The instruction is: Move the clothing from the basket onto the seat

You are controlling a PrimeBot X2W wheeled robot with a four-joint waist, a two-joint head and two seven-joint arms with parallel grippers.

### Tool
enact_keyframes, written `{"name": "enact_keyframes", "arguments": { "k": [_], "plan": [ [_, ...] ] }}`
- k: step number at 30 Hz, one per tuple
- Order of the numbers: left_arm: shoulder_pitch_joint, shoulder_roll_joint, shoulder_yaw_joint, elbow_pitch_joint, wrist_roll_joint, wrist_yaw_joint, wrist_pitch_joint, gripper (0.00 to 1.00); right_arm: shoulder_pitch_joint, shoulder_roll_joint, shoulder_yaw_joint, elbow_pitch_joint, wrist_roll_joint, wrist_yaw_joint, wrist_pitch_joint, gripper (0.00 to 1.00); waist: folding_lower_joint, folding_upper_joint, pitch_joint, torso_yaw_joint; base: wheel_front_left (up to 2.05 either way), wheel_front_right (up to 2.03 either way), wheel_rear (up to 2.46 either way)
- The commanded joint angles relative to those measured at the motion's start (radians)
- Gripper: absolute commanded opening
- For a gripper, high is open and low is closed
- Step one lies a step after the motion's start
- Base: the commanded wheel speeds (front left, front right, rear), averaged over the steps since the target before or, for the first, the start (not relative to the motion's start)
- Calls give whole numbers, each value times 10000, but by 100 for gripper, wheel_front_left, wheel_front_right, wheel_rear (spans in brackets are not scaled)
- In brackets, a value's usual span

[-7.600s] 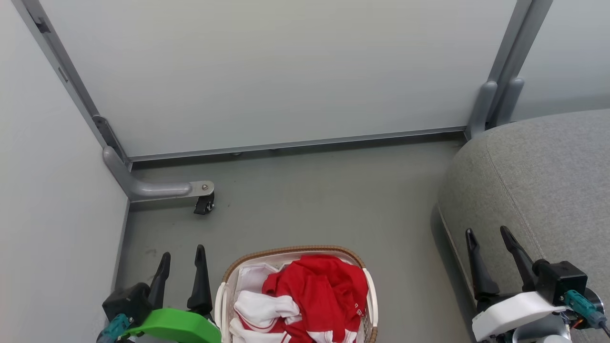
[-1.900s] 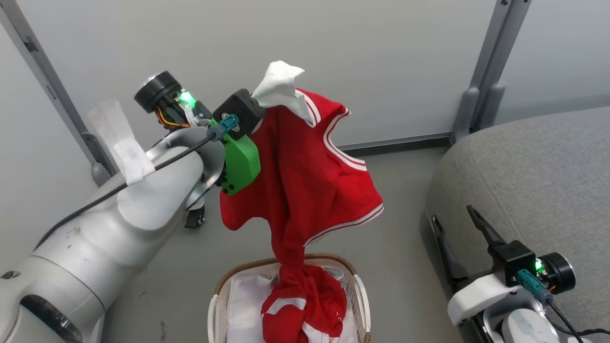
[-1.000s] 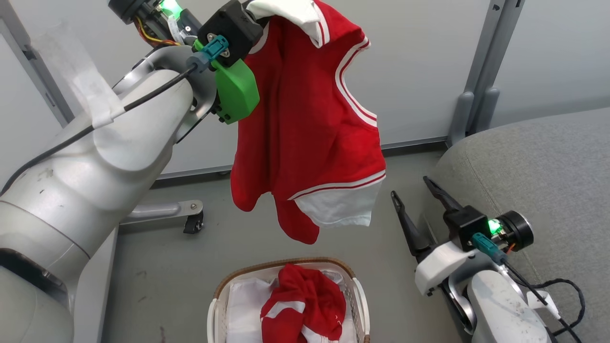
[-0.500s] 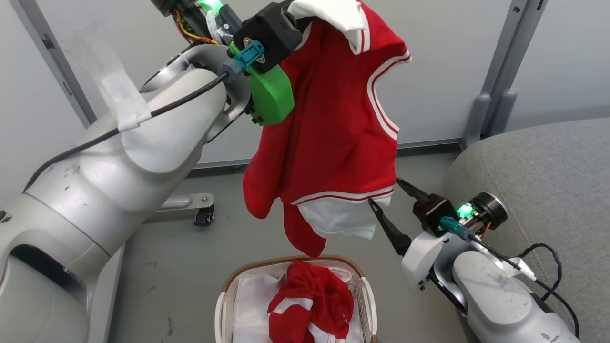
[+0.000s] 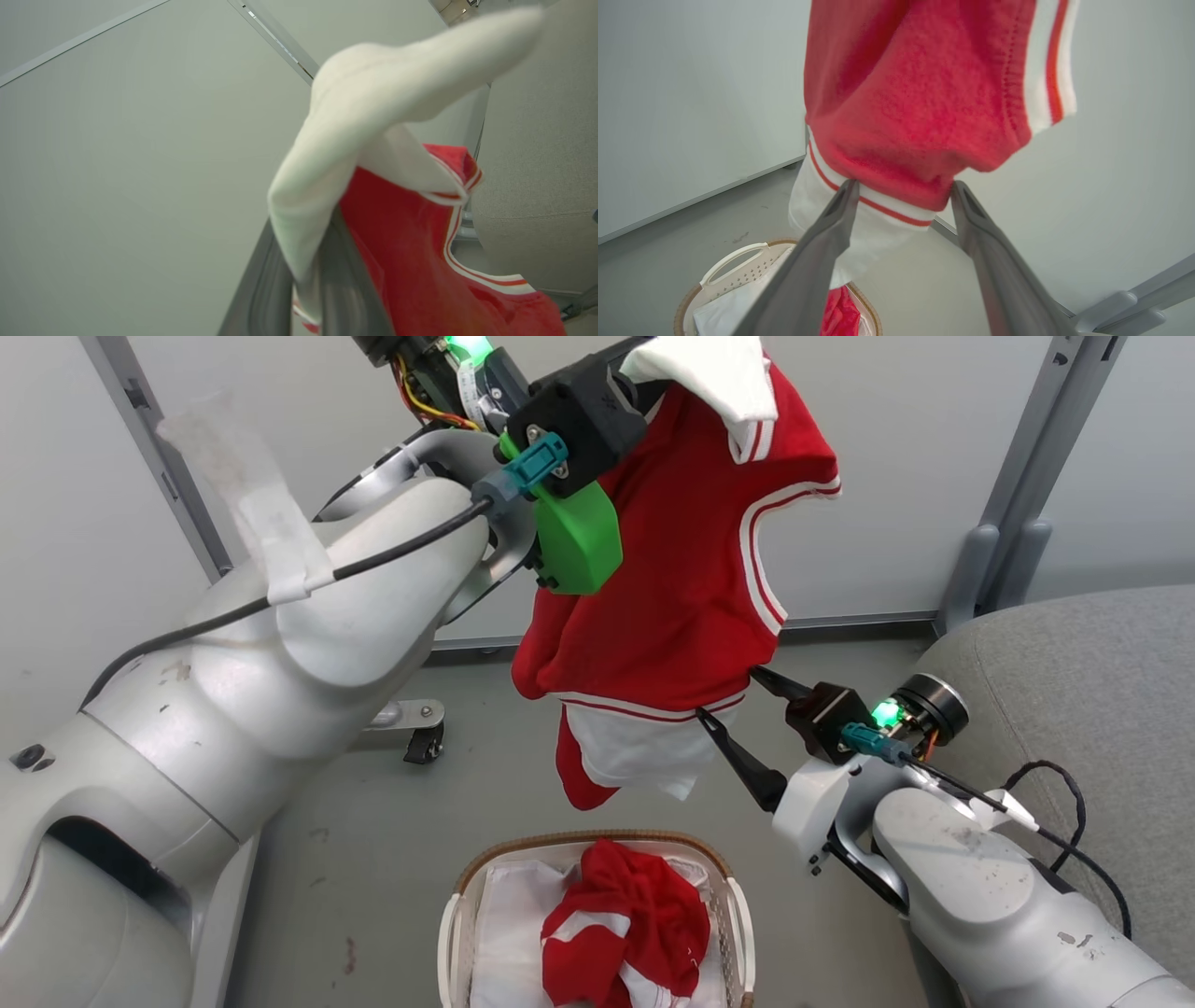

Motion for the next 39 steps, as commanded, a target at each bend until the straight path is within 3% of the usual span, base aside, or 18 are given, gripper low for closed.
{"name": "enact_keyframes", "arguments": {
  "k": [1, 9, 18, 19, 22, 23, 35, 36, 38, 39],
  "plan": [
    [73, -71, 7, -63, 7, 53, -44, 0, -152, -16, 96, 56, 150, -10, -53, 100, 0, 0, 13, 68, 0, 0, 0],
    [146, -214, -60, -219, -1, 48, -54, 0, -672, -21, 852, -114, 756, -10, -51, 100, 0, 0, 48, 275, 0, 0, 0],
    [336, -225, -171, -169, -174, 38, -59, 0, -909, 287, 733, -232, 973, -10, -53, 100, 0, 0, 75, 363, 0, 0, 0],
    [360, -213, -178, -151, -190, 38, -57, 0, -896, 319, 724, -199, 983, -10, -51, 53, 0, 0, 81, 366, 0, 0, 0],
    [455, -151, -187, -54, -269, 36, -49, 0, -902, 387, 689, -144, 924, -10, -53, 8, 0, 0, 105, 358, 0, 0, 0],
    [499, -134, -184, -17, -311, 36, -47, 0, -899, 402, 676, -146, 907, -10, -53, 0, 0, 0, 112, 351, 0, 0, 0],
    [1641, 52, 244, 751, -1360, 57, -32, 0, -591, 361, -308, -550, 560, -10, -53, 0, 0, 0, 232, 171, 0, 0, 0],
    [1839, 74, 338, 827, -1481, 57, -32, 4, -554, 359, -480, -590, 530, -10, -53, 0, 0, 0, 245, 148, 0, 0, 0],
    [2248, 88, 526, 928, -1712, 54, -33, 50, -481, 362, -770, -657, 474, -10, -53, 0, 0, 0, 264, 109, 0, 0, 0],
    [2452, 96, 654, 959, -1861, 78, -33, 92, -454, 364, -882, -684, 475, -10, -53, 0, 0, 0, 273, 92, 0, 0, 0]
  ]
}}
